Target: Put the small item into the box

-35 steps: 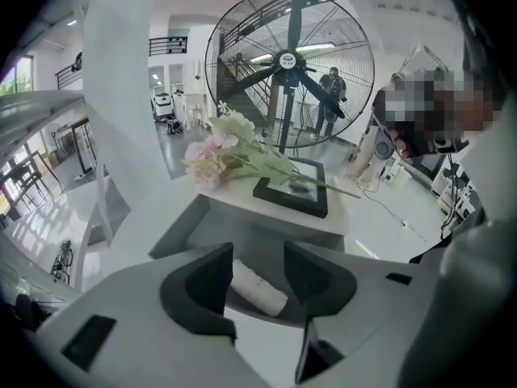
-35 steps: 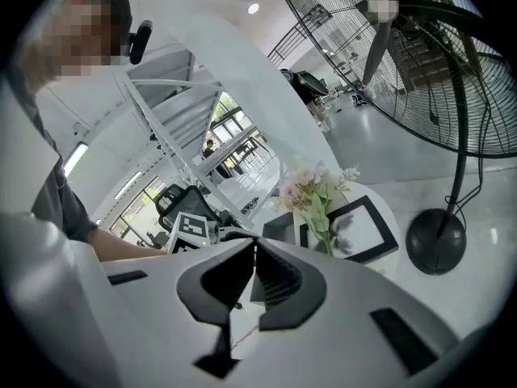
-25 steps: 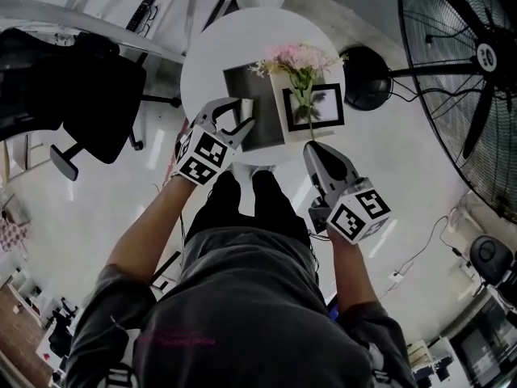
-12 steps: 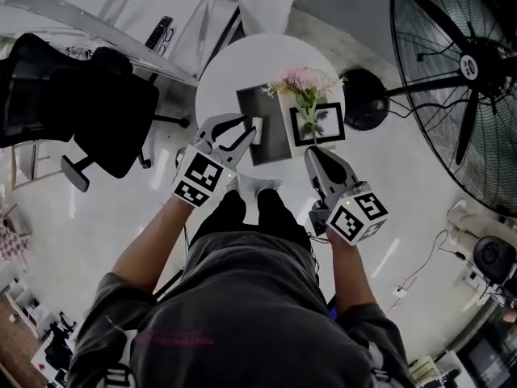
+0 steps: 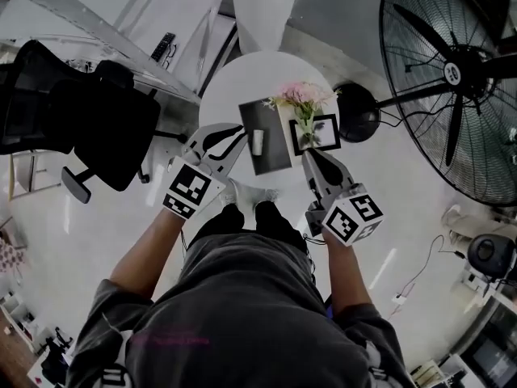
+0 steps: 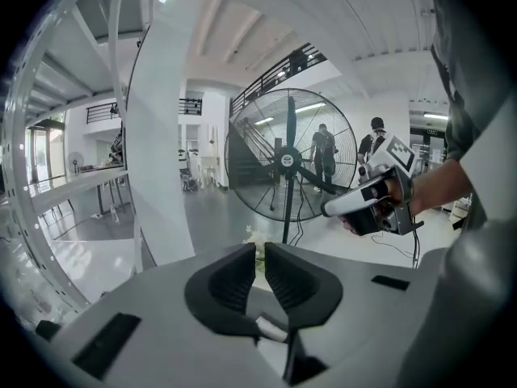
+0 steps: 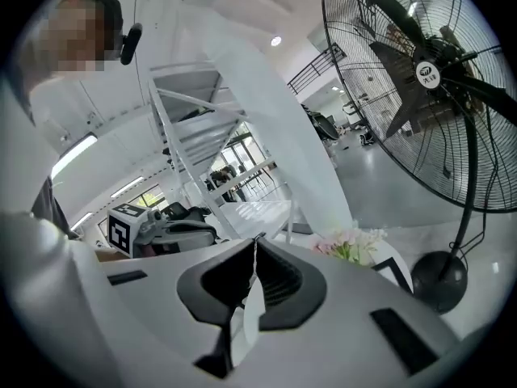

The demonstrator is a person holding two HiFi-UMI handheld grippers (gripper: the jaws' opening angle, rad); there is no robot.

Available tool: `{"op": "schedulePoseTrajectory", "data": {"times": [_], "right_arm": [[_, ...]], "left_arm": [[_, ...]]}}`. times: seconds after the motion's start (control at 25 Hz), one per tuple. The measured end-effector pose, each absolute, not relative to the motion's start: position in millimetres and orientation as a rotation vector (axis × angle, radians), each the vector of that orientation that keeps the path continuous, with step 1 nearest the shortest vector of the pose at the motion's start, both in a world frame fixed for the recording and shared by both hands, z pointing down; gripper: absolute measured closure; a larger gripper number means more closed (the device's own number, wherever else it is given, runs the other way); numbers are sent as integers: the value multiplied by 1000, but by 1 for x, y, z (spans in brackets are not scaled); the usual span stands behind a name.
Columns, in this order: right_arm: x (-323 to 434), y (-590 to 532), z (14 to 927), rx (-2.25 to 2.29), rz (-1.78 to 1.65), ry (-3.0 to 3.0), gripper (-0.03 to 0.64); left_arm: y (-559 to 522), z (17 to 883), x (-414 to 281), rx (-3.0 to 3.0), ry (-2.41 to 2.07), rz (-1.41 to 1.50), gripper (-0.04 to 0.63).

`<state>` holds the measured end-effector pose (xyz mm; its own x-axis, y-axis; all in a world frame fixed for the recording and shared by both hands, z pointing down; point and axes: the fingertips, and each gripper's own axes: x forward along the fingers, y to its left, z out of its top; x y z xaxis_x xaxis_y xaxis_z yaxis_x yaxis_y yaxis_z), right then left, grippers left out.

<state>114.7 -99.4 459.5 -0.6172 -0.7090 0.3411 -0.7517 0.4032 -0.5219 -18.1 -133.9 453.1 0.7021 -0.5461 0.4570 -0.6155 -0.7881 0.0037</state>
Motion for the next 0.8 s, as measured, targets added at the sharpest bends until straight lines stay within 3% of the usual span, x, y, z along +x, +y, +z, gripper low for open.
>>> {"op": "schedulePoseTrajectory", "data": {"times": [0.8], "right_arm": [[76,-91,408,1394,827,-2626,594]], "left_arm": [[-113,393,-55,2847,-928,536,577]]}}
